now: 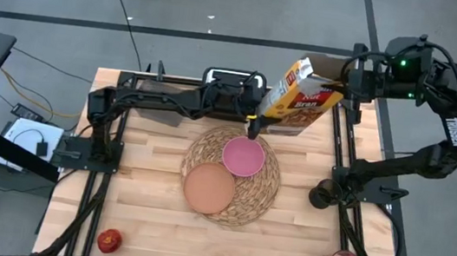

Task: Arrange a breakfast setting
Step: Pour the cereal from the cereal box into the pink bowl on the brown placemat

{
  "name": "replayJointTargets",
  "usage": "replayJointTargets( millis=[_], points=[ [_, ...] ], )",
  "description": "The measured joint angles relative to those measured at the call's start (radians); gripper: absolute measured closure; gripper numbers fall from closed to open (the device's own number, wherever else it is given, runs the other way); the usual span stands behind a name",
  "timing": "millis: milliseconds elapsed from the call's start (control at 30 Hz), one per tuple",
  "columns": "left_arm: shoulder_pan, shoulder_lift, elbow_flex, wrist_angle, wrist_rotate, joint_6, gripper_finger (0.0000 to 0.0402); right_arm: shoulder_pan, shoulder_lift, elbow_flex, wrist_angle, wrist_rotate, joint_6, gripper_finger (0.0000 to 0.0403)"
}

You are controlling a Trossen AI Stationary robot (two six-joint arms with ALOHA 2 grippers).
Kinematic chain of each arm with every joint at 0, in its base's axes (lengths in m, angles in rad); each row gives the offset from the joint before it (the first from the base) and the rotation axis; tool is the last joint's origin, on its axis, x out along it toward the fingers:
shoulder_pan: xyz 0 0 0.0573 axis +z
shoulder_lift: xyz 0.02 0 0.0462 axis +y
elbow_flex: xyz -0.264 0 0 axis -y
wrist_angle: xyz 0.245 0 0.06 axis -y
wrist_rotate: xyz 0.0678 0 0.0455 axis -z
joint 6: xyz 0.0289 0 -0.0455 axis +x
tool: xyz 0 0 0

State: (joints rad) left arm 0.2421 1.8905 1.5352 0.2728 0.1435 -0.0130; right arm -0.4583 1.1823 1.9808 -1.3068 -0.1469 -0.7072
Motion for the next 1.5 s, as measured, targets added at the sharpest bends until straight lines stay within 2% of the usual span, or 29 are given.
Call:
replayJointTargets(
  millis=[233,333,567,700,833,967,1167,1300,1500],
  points=[
    [0.007,-0.026,-0.002,-0.015,-0.044,-0.003,0.0267,0.0,0.008,0.001,0.101,0.0,0.184,0.0371],
    [0.024,-0.057,-0.002,-0.021,-0.046,-0.001,0.03,0.0,-0.007,0.002,0.182,0.0,0.24,0.0334],
    [0.086,-0.208,-0.004,0.005,-0.042,-0.013,0.0305,-0.001,-0.094,0.002,0.497,-0.006,0.341,0.022],
    [0.114,-0.31,-0.002,0.13,-0.051,-0.029,0.0305,-0.001,-0.127,-0.011,0.548,-0.017,0.434,0.0162],
    [0.123,-0.376,0.002,0.302,-0.049,-0.054,0.0305,-0.001,-0.138,-0.129,0.612,-0.08,0.539,0.0109],
    [0.105,-0.395,0.0,0.42,-0.038,-0.063,0.0305,-0.001,-0.128,-0.32,0.844,-0.185,0.65,0.0066],
    [0.063,-0.401,0.0,0.562,0.019,-0.106,0.0305,0.0,-0.036,-0.573,1.426,-0.289,0.849,0.0033],
    [0.042,-0.398,-0.001,0.559,0.023,-0.101,0.0305,0.018,0.07,-0.618,1.821,-0.379,1.027,0.0027],
    [0.04,-0.391,-0.002,0.535,0.015,-0.097,0.0305,0.044,0.206,-0.593,2.061,-0.442,1.17,0.0027]
  ],
)
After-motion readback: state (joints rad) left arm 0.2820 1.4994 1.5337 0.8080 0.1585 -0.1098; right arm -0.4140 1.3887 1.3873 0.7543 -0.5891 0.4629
